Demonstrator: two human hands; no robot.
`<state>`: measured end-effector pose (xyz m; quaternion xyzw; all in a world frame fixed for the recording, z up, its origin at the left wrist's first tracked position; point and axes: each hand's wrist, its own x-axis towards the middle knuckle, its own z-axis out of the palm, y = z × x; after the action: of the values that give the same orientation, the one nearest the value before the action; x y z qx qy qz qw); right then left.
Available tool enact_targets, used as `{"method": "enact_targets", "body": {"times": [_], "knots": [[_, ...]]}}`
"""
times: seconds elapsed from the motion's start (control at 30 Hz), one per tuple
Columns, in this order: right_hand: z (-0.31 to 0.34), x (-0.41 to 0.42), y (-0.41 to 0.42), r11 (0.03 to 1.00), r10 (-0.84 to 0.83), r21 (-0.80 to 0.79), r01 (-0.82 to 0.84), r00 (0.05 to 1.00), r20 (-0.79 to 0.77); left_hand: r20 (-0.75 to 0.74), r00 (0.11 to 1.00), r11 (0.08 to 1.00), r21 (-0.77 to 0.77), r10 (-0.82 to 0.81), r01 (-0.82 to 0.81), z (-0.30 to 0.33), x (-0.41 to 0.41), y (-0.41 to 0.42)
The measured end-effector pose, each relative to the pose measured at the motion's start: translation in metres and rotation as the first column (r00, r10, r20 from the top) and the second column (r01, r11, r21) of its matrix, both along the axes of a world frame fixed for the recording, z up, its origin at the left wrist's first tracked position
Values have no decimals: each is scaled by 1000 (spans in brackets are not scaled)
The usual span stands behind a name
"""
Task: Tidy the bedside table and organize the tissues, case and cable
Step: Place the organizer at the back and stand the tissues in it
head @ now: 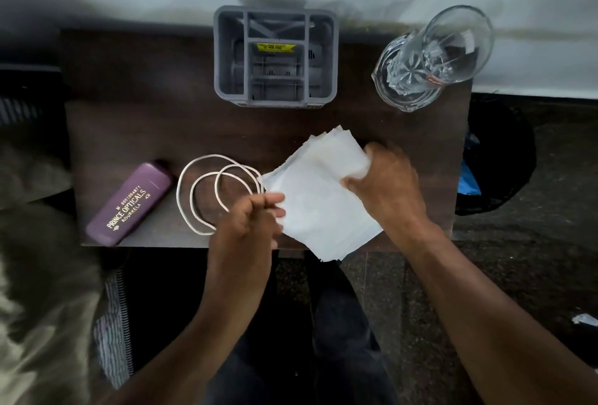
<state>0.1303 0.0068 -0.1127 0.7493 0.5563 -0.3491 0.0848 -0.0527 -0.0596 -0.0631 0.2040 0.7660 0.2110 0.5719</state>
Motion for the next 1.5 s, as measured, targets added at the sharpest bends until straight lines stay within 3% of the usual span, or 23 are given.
{"method": "enact_targets", "body": {"times": [0.17, 0.27, 0.4, 0.53, 0.63, 0.73, 0.87, 0.97, 1.07, 1.2, 1.33, 1.43, 1.5], "knots": [[5, 0, 7, 998, -26, -61, 22, 998, -65, 220, 965, 927, -373, 140, -49, -2, 18, -32], [10, -2, 14, 973, -120, -212, 93, 986, -119, 209, 953, 902, -416, 217, -114, -5, 30, -33], [11, -8, 15, 967, 58, -243, -77, 995, -84, 194, 909, 861, -439, 369, -256, -9, 37, -27], [10, -9, 16, 958, 130, -234, -166, 979, -160, 244, 873, 858, -420, 422, -297, -10, 34, -30], [14, -7, 17, 942, -68, -334, -34, 956, -287, 246, 903, 883, -406, 352, -234, -11, 31, -33], [15, 7, 20, 919, -209, -387, 78, 928, -309, 229, 931, 908, -377, 284, -185, -5, 28, -33], [29, 36, 25, 848, -447, -478, 230, 793, -413, 240, 942, 926, -350, 235, -142, 3, 25, -27], [52, 49, 31, 822, -532, -505, 264, 674, -513, 300, 934, 946, -312, 192, -94, 4, 24, -15], [73, 52, 38, 841, -517, -496, 218, 593, -617, 418, 890, 962, -262, 182, -74, 2, 18, 3], [91, 43, 47, 870, -476, -474, 136, 479, -737, 614, 752, 968, -209, 241, -140, -3, 11, 32], [99, 28, 59, 868, -492, -486, 106, 325, -808, 764, 637, 995, -92, 101, -47, 3, 6, 48], [96, 20, 66, 876, -481, -460, 145, 325, -814, 751, 649, 991, -55, 122, -124, 7, 3, 58], [94, 17, 71, 882, -471, -417, 221, 367, -802, 658, 738, 983, -16, 149, -184, 6, -3, 64]]}}
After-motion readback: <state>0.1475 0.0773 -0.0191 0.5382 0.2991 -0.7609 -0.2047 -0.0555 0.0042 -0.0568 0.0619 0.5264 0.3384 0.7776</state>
